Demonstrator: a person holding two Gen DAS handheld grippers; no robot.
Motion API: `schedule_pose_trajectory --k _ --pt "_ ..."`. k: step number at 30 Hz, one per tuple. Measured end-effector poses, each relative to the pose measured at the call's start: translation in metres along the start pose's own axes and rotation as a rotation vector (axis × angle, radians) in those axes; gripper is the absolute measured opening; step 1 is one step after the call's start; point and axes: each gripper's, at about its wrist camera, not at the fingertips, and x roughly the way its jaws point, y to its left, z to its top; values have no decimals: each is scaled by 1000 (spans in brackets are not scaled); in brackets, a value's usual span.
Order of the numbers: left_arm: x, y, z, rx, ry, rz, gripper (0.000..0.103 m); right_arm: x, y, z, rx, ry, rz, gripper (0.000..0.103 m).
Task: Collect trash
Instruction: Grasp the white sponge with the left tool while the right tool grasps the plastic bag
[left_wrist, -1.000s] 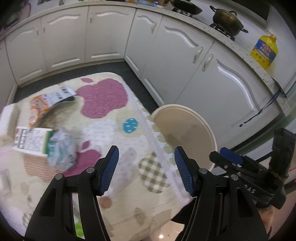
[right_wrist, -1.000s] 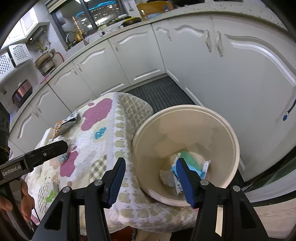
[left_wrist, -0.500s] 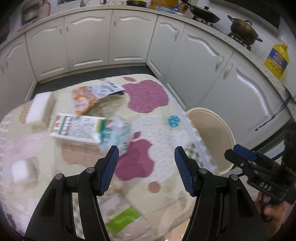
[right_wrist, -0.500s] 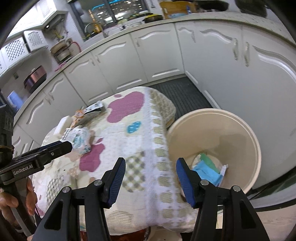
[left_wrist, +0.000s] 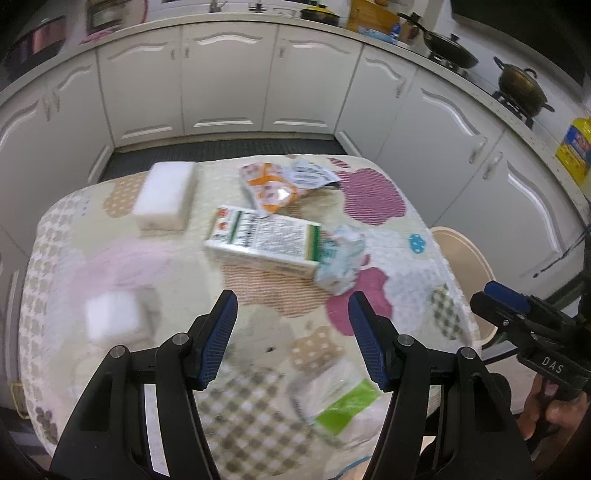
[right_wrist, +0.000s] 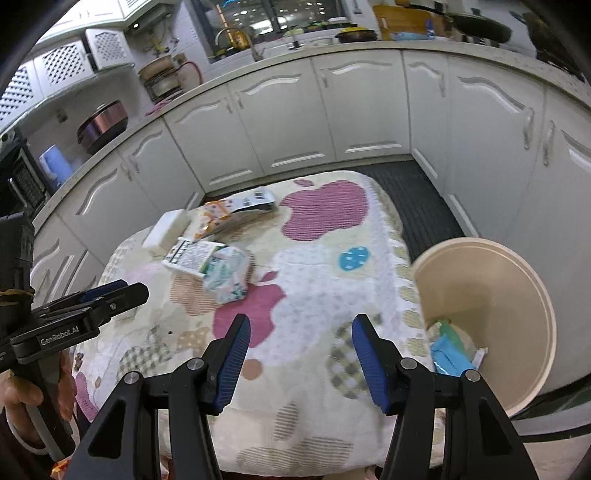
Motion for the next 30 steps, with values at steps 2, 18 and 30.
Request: schedule_pose_trajectory --k 2,18,30 --pt "-2 8 -2 -12 -3 8 61 4 9 1 -17 6 8 56" --pt "-22 122 -32 -139 51 -24 62 37 44 5 -70 59 48 57" --pt "-7 154 -29 -202 63 9 62 65 64 17 -93 87 95 59"
